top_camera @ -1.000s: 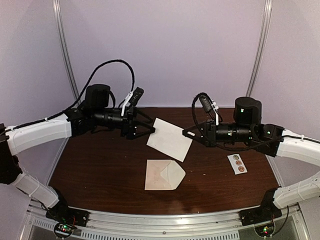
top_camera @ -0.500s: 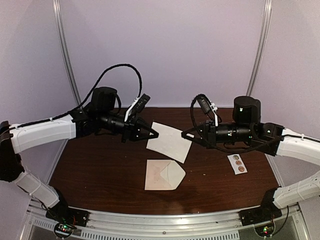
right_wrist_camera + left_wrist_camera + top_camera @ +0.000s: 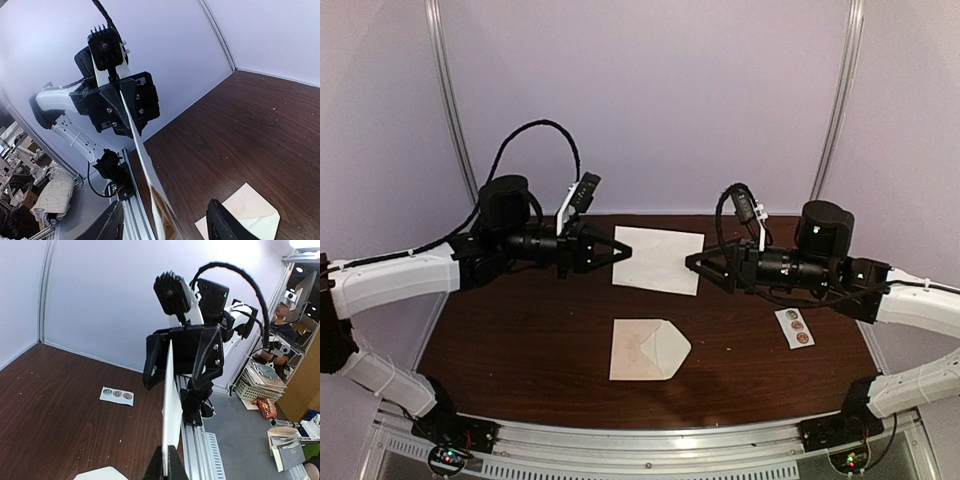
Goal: Place the letter into the envelope and seal it
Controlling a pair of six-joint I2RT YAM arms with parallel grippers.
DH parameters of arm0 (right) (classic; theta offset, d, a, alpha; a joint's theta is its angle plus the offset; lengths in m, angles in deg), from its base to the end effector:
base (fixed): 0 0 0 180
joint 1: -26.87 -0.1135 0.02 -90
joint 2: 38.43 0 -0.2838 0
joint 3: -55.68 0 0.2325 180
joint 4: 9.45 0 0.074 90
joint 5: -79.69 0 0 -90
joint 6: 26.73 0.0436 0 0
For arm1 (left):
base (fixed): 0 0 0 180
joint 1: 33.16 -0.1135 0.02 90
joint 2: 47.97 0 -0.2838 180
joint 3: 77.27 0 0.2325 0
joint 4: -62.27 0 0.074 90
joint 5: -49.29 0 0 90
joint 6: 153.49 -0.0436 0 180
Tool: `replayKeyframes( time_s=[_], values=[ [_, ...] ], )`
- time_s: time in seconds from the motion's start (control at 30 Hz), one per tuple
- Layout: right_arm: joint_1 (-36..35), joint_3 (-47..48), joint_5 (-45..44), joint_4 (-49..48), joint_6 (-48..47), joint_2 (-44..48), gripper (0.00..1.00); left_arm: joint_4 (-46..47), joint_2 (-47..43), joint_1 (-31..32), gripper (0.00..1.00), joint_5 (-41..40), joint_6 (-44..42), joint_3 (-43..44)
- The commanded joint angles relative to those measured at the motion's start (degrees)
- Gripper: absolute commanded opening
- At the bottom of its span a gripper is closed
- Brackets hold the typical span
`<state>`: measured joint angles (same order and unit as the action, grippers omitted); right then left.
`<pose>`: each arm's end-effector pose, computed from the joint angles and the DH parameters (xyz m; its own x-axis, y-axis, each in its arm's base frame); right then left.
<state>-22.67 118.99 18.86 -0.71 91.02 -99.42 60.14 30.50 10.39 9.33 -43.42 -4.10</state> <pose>0.1305 0.1858 0.3586 -0.5199 0.0169 -0.8541 -0.8323 0.2149 0.5109 0.1915 -0.2281 0.3569 -0.4289 0.1037 -0.8974 0.9009 -0.0241 -0.4334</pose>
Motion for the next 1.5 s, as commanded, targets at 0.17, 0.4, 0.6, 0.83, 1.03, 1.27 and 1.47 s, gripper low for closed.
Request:
replayKeyframes(
  time_s=[0.17, 0.4, 0.6, 0.83, 1.03, 1.27, 1.47],
  values=[
    [-0.3, -5.1, 2.2, -14.4, 7.0, 0.0, 0.56, 19.7, -4.6, 1.7, 0.00, -8.0, 9.8, -6.2],
    [-0.5, -5.5, 4.6, -17.9, 9.2, -1.8, 0.40, 22.5, -5.4, 2.1, 0.00, -8.5, 11.8, -8.3],
    [-0.8, -4.9, 5.9, -18.0, 9.5, -2.6, 0.13, 24.8, -5.2, 2.2, 0.00, -8.5, 12.4, -9.5],
    [-0.8, -3.8, 3.1, -13.3, 7.3, -1.4, 0.00, 17.4, -7.1, 2.2, 0.24, -12.3, 8.4, -8.7],
    [-0.4, 2.7, -5.2, 6.9, -1.7, -1.1, 0.00, 1.6, -12.7, 0.5, 0.63, -25.4, 1.8, -7.1],
    [-0.1, 10.0, -8.0, 25.5, -8.7, -3.7, 0.00, -14.9, -12.6, -0.1, 0.73, -28.5, -9.0, -0.1],
    [-0.2, 14.9, -1.0, 32.2, -12.1, -9.0, 0.00, -22.5, -6.4, 1.7, 0.73, -18.7, -15.7, 5.7]
  ],
)
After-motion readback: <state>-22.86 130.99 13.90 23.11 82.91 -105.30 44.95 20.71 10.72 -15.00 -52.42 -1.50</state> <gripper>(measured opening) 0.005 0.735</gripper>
